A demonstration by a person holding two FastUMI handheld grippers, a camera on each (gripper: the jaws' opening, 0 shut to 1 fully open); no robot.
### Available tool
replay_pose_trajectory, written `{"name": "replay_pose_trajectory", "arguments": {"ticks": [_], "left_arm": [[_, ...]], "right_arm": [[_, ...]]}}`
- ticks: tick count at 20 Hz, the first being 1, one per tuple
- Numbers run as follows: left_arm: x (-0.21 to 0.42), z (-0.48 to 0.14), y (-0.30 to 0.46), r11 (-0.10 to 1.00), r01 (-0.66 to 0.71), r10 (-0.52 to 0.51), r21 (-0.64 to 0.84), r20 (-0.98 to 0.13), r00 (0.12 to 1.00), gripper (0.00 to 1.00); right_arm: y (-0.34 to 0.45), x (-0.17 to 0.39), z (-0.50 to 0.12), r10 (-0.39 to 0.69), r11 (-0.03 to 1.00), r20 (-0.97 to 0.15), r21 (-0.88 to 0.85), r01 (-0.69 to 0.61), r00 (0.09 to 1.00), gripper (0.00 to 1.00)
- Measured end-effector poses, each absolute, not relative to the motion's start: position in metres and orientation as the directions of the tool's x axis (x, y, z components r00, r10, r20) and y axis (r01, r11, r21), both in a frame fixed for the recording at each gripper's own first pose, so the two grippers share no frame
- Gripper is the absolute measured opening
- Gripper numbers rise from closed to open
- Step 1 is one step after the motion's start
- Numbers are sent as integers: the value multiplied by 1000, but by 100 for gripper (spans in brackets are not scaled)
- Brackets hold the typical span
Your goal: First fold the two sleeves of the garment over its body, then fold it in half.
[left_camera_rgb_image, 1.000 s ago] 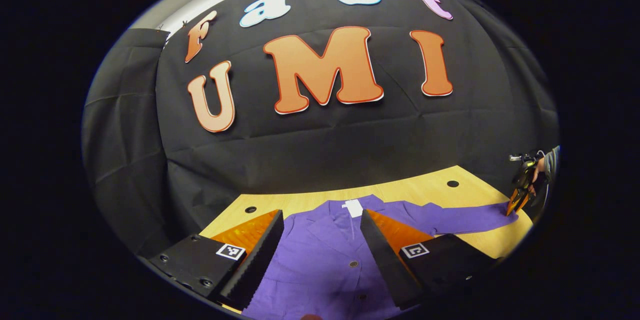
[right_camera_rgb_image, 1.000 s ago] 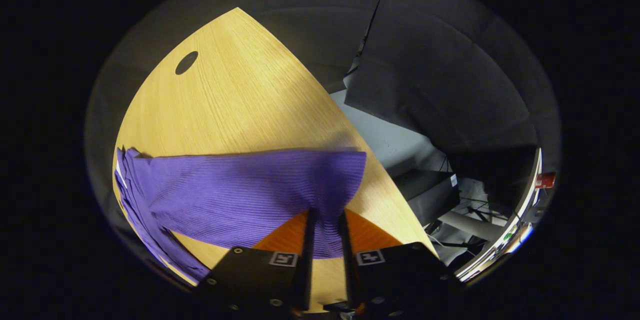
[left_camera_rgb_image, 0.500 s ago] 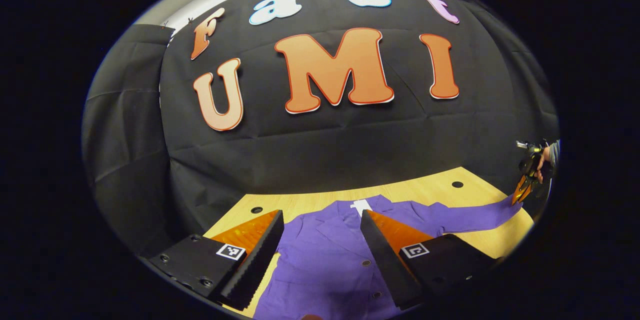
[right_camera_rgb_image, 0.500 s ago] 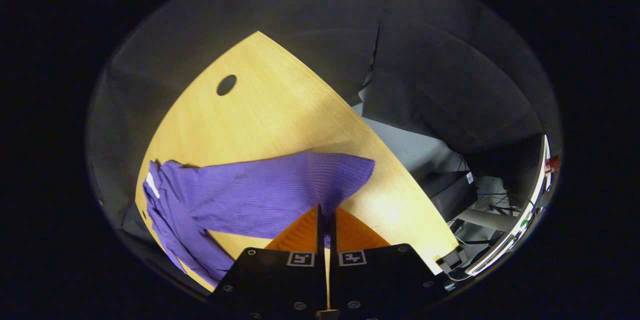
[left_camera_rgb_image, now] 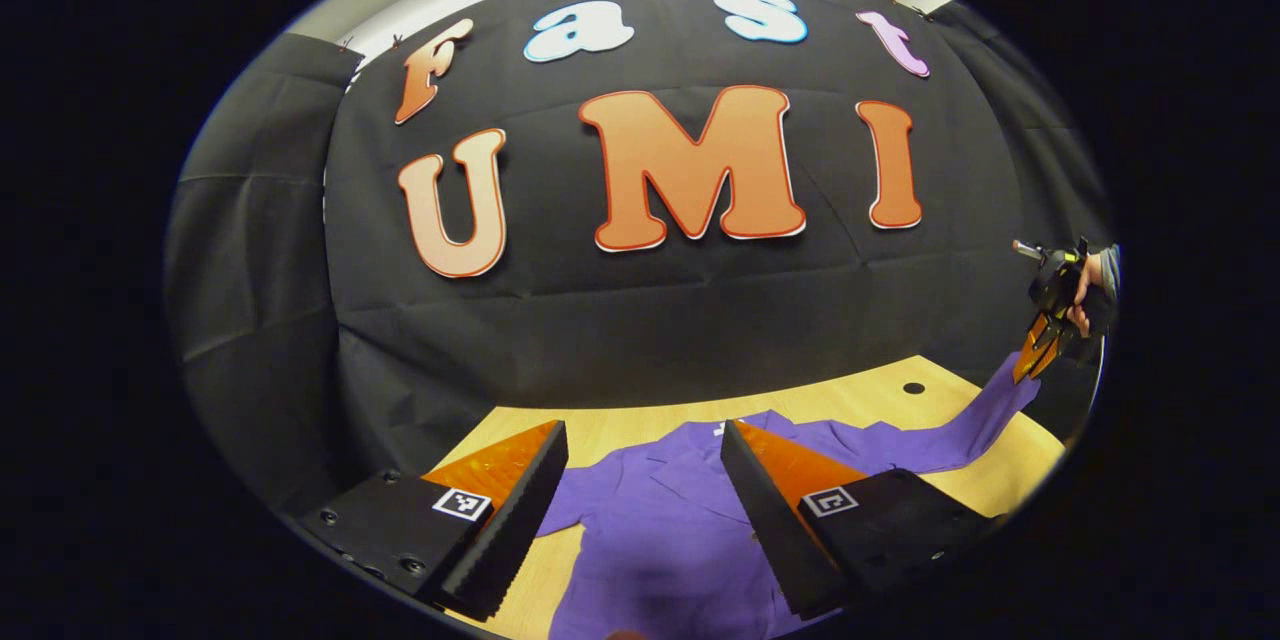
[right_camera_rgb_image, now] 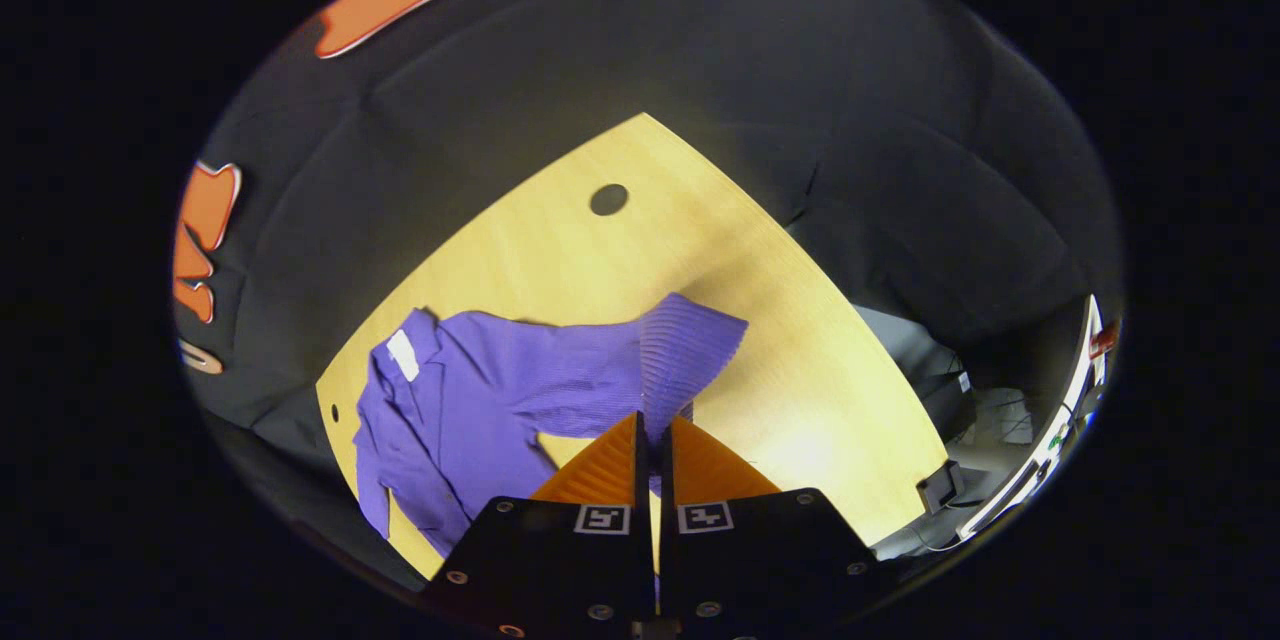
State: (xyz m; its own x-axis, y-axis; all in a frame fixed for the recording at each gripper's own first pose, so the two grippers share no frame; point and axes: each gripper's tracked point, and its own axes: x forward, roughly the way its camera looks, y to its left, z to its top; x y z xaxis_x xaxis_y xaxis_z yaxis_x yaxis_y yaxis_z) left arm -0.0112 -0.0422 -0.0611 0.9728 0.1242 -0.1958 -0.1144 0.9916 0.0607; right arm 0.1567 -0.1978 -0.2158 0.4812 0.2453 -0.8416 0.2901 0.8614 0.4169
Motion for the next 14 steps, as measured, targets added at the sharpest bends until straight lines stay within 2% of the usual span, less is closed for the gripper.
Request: {"name": "replay_pose_trajectory", "arguments": {"ticks": [6, 14], "left_arm": [[-23, -58, 11, 986, -158, 167, 60, -182, 969, 97], [-42, -68, 75, 974, -222, 227, 48, -199, 953, 97]], "right_arm": [[-131, 161, -149, 253, 908, -792, 393, 147, 555, 3], [-34, 159, -98, 322, 923, -742, 383, -22, 588, 3]]}}
